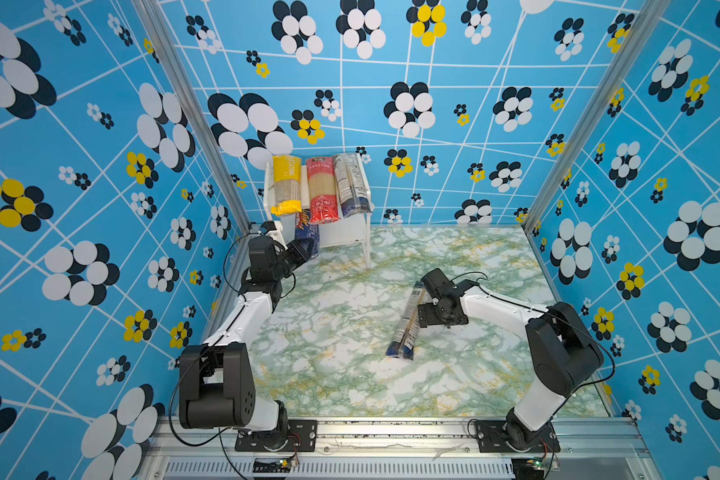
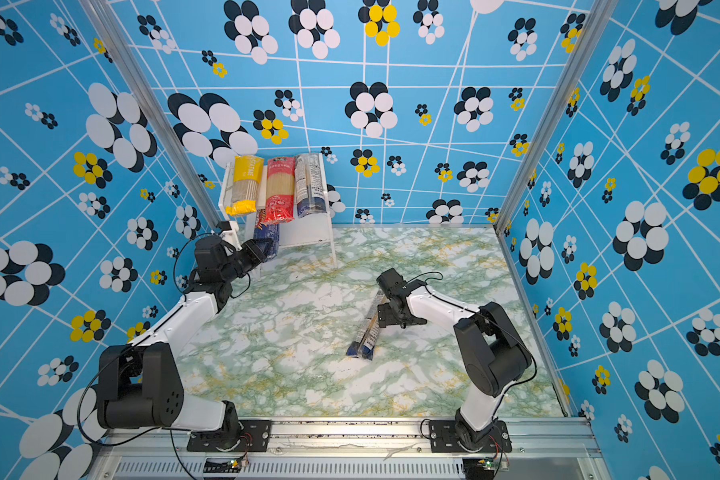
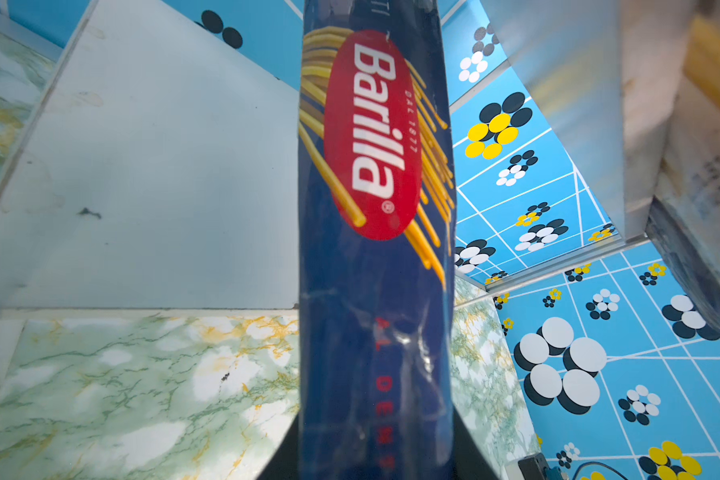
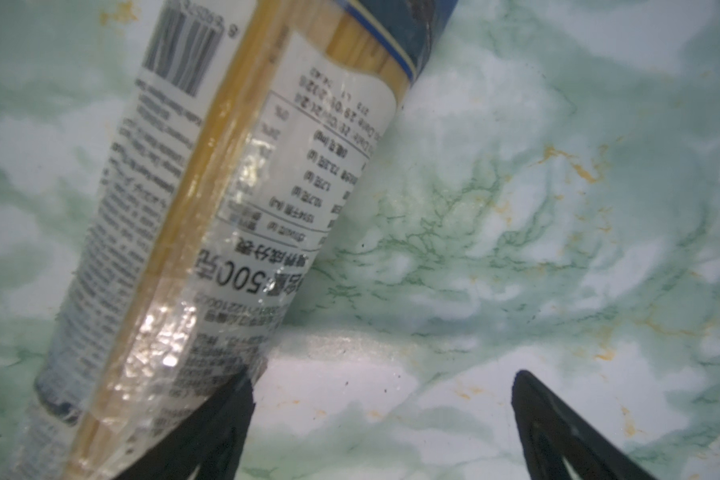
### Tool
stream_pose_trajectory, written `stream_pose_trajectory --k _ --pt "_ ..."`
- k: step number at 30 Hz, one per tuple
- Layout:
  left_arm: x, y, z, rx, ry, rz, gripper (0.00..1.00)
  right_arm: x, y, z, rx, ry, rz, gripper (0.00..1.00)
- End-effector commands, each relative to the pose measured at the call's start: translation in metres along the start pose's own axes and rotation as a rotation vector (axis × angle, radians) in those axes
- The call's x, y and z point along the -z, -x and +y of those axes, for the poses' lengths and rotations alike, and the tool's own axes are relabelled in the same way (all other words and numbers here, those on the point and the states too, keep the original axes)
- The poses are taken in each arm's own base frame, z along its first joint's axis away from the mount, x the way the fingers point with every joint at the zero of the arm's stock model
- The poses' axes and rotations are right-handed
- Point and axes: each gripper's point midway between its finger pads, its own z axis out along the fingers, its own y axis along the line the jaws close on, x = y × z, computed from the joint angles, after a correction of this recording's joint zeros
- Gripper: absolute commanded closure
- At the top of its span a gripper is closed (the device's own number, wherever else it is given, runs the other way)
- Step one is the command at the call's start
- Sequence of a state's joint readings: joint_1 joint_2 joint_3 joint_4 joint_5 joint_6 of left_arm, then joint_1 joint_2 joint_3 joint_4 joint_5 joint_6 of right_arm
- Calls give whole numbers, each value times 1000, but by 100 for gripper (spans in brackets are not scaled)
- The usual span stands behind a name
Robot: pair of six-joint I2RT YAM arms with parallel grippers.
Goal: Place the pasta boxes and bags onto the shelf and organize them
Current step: 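Move the Barilla box under the shelf's top tier with the left gripper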
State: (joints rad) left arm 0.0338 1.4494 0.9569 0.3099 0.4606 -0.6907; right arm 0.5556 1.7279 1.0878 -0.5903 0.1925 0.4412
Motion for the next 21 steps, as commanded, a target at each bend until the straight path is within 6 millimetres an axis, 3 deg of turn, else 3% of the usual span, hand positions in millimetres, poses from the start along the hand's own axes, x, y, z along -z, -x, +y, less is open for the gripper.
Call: stream_pose_trajectory --k 1,21 --pt "18 57 -60 -202 -110 -189 100 4 -1 -5 -8 -9 -8 1" --pt "8 51 -50 -212 -30 -179 100 1 -5 -6 -7 -11 -5 1"
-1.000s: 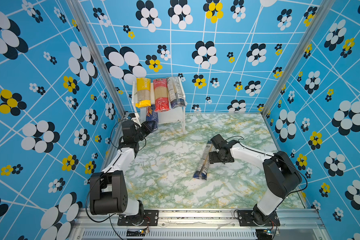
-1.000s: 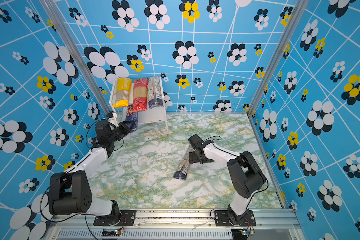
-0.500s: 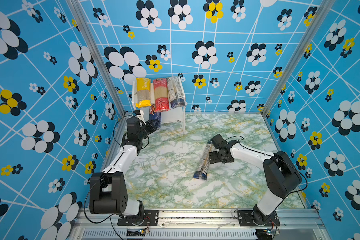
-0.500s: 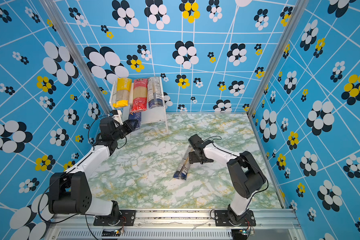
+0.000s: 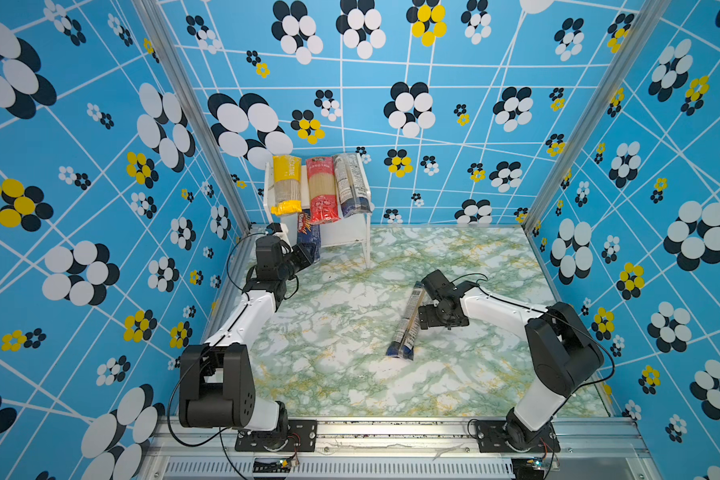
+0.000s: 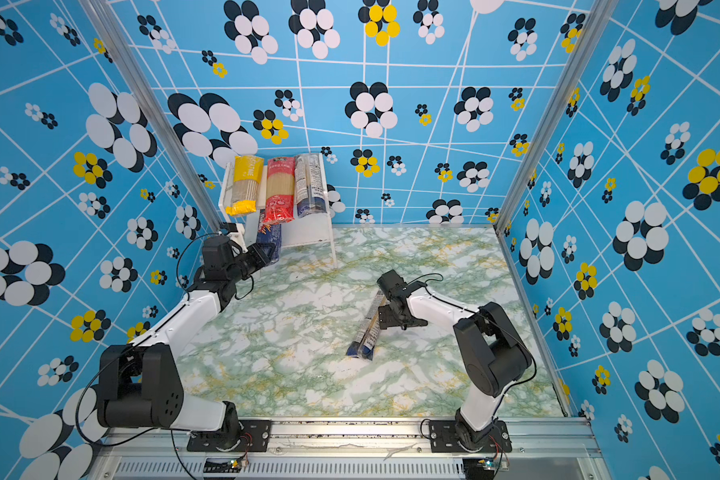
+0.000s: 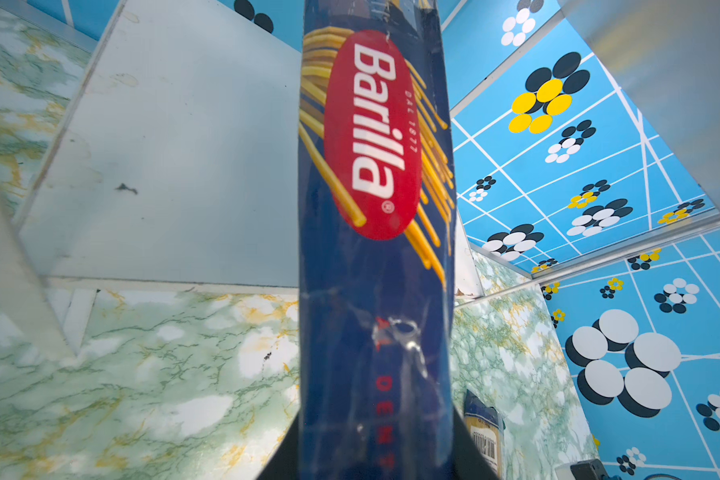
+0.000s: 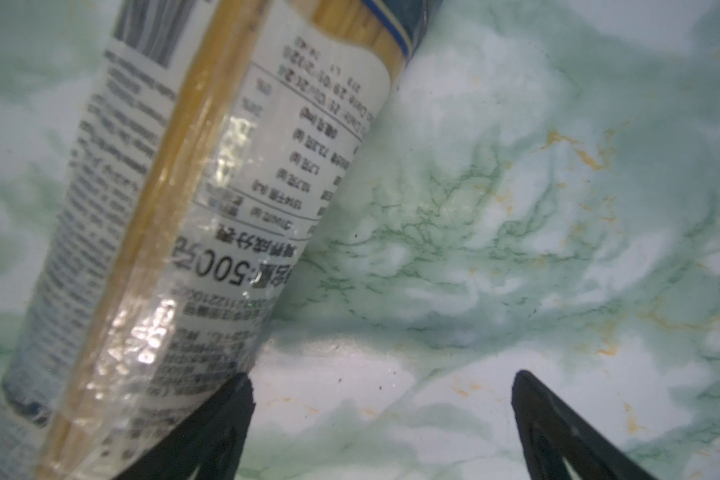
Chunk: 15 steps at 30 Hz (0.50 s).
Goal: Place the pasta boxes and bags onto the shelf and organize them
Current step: 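Move the Barilla box under the shelf's top tier with the left gripper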
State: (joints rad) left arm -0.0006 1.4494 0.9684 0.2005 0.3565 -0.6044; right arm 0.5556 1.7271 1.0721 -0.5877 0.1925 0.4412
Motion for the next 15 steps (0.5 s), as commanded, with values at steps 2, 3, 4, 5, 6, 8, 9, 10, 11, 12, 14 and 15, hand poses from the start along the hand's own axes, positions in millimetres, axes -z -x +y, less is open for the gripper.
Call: stream_pose_trajectory --k 2,3,4,5,6,8,9,10,11,12,14,15 --pt "20 69 -58 -146 -117 -224 100 3 0 -4 -9 -6 -14 1" --pt "20 68 -58 -149 -111 -227 100 3 0 -5 -8 -7 -14 1" --pt "21 69 -57 -149 -101 -231 100 3 1 -5 -9 -6 -14 1" --pt "21 69 -56 -149 -89 -235 100 3 1 -4 -6 -5 -14 1" --pt "21 68 -55 -150 -80 -237 100 4 1 -4 -6 -4 -15 1" --pt "21 68 -54 -156 -67 -241 100 4 1 -4 -5 -4 -16 1" --pt "21 67 -54 -158 -60 -242 100 4 2 -4 -5 -4 -17 1" --pt "21 67 -54 -161 -55 -244 100 4 2 -4 -5 -4 -17 1" --pt "22 68 -54 -165 -48 -246 100 3 1 -4 -2 -4 -15 1" --pt "22 68 -53 -167 -40 -249 100 3 2 -4 -3 -4 -16 1" --pt "22 67 -52 -166 -28 -250 100 4 2 -4 -1 -4 -17 1" --pt "22 68 -51 -166 -25 -252 100 4 2 -3 -1 -3 -18 1"
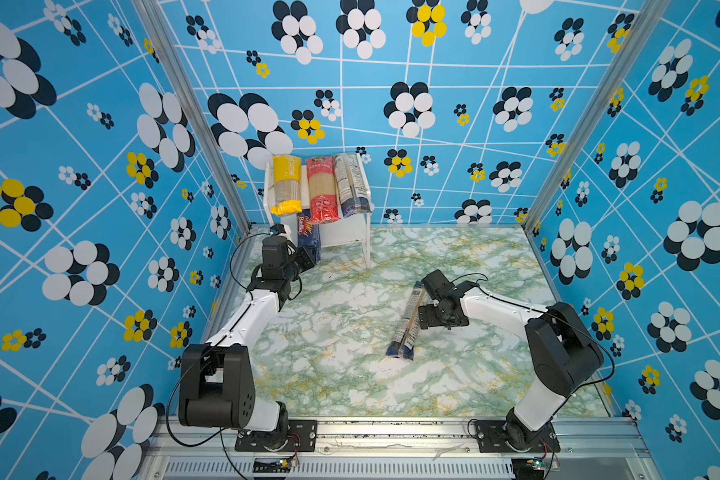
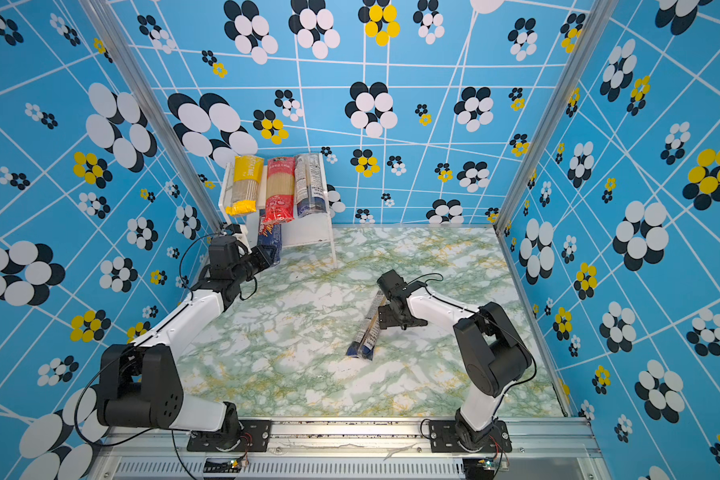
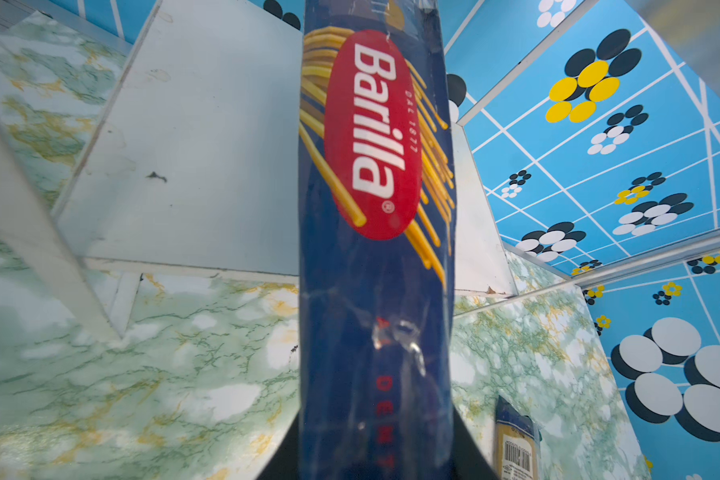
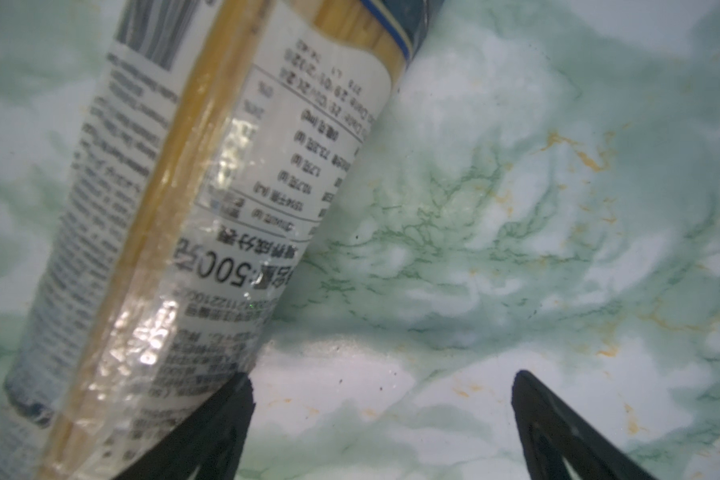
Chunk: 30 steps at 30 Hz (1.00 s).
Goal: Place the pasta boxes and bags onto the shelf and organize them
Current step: 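Move the Barilla box under the shelf's top tier with the left gripper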
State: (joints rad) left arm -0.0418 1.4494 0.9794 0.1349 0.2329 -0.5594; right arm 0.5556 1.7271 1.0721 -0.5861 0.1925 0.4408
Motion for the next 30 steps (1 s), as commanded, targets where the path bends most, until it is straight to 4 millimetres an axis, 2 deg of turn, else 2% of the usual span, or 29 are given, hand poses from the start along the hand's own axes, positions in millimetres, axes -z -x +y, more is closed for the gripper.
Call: stream_pose_trajectory --k 1,24,30 --pt "31 78 -54 -113 -116 -263 100 4 2 -4 -2 -5 -16 1" --pt "25 76 -60 -187 -32 -278 100 1 2 -2 2 2 -10 1" --pt "23 74 -56 -188 -5 -278 100 -1 0 -3 3 0 -7 1"
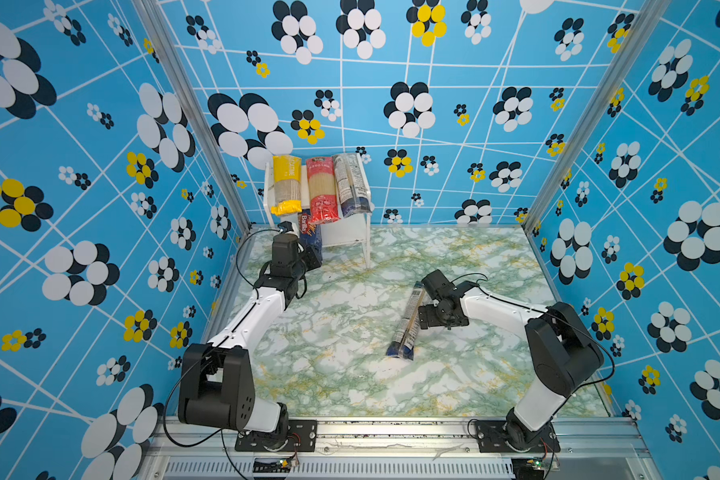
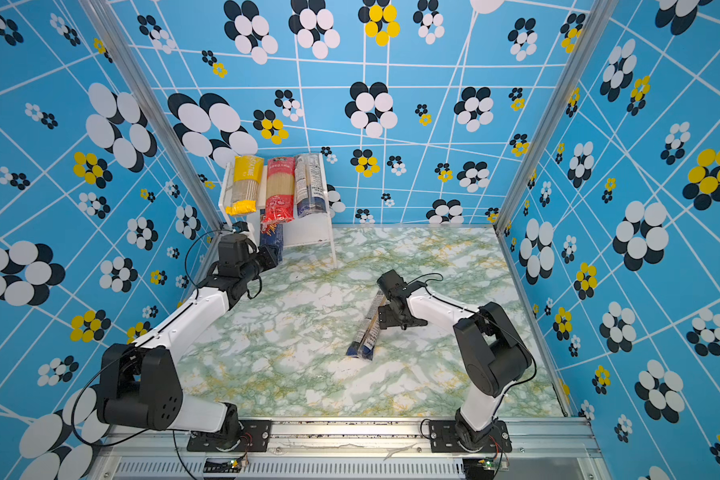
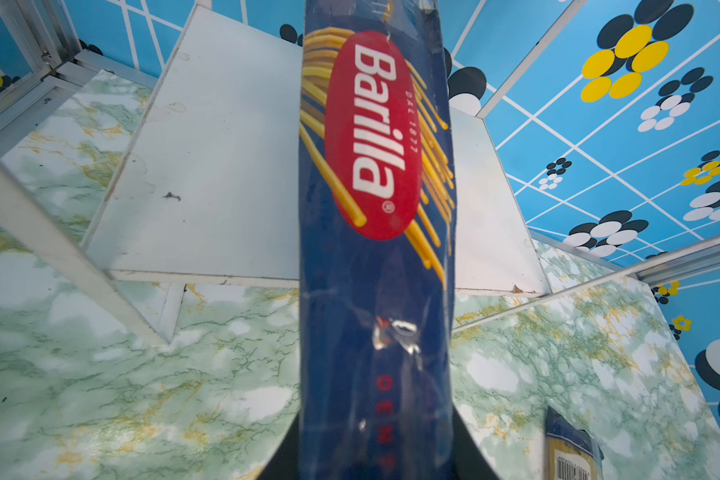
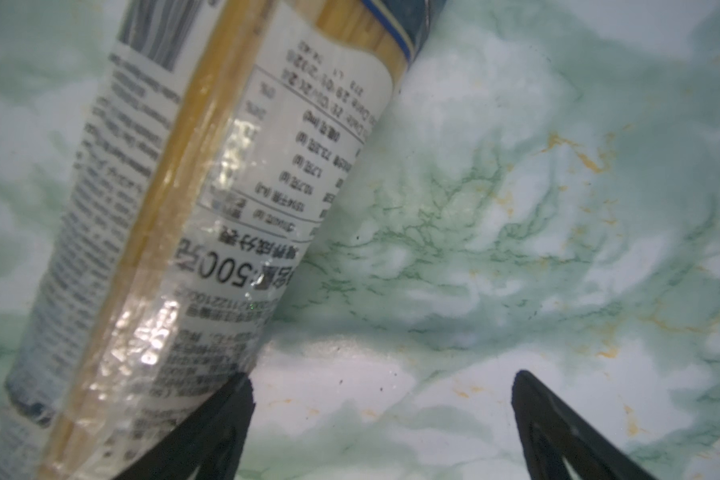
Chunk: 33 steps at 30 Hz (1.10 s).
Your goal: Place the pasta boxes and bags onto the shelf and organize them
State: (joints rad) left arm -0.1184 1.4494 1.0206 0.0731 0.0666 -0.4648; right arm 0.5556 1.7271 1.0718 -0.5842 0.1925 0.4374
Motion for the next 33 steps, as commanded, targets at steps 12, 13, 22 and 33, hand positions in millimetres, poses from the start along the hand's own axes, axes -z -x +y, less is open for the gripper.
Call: stream_pose_trajectory --k 12,13,22,33 --pt "23 78 -31 -46 -62 -256 96 -2 -4 -5 -1 -5 -6 1" --pt "22 78 -31 -47 -61 -256 96 -2 -4 -5 -2 -4 -6 1" --pt "18 76 -28 -49 -52 -258 92 -2 -5 -6 -3 -6 -3 1" --pt "11 70 -23 -41 -38 -241 82 -3 -6 -6 -4 -7 0 1"
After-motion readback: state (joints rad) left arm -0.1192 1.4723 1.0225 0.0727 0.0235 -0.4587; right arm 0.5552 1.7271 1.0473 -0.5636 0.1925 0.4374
